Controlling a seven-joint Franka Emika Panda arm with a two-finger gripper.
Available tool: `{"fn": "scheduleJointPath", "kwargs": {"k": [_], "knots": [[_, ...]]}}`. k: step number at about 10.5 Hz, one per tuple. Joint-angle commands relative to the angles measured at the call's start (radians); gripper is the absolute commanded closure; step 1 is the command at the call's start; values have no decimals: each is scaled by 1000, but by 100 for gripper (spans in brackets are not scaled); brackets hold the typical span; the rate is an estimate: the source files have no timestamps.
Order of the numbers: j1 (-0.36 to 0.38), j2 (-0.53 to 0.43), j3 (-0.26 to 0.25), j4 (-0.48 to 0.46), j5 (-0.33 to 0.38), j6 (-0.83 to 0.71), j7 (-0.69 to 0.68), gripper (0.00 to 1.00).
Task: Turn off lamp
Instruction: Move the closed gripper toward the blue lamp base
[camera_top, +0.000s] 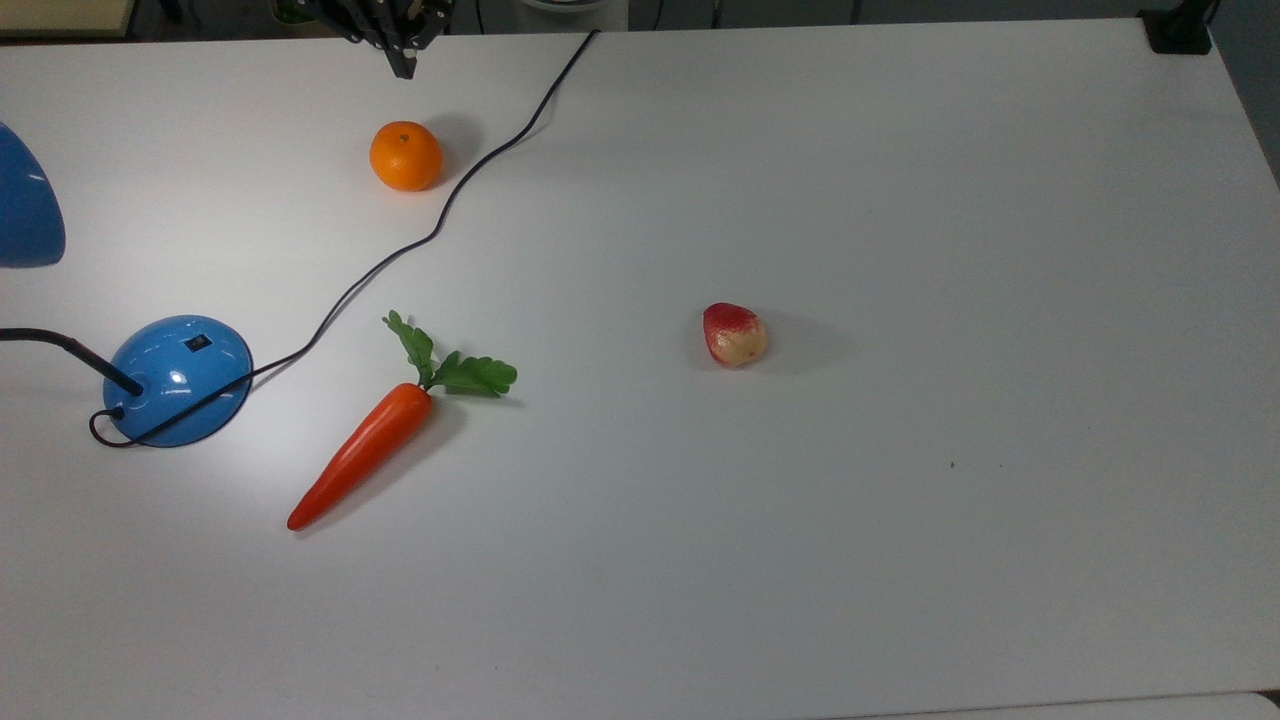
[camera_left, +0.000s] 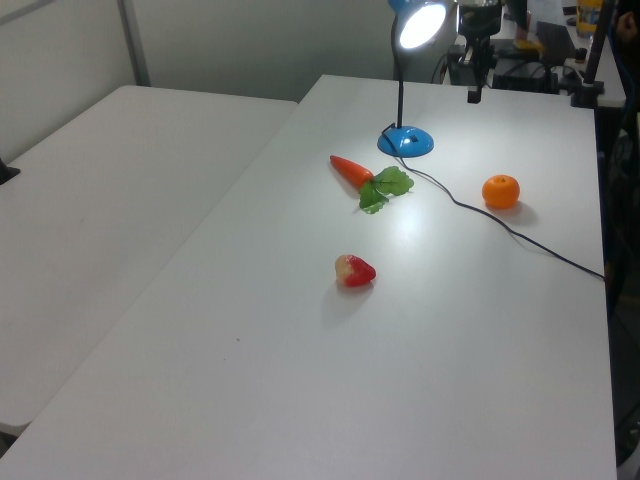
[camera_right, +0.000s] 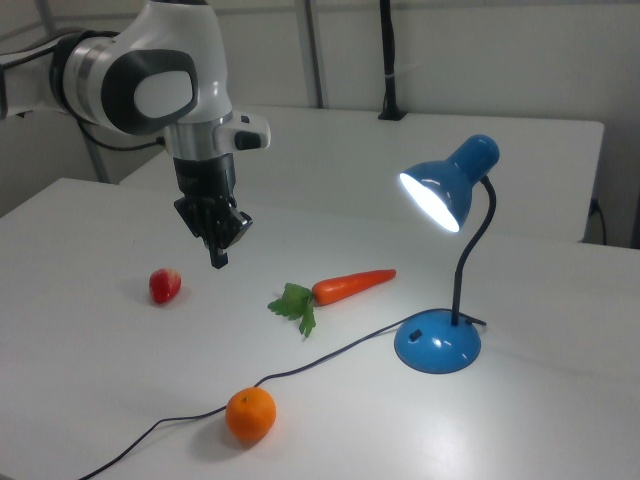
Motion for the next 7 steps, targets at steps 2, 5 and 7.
{"fn": "scheduleJointPath", "kwargs": {"k": [2,5,7], "knots": [[12,24,-16,27,30,10,-21,100],[-25,18,-14,27,93,58,-30,100],[-49,16,-14,30,113,83,-38,100]]}}
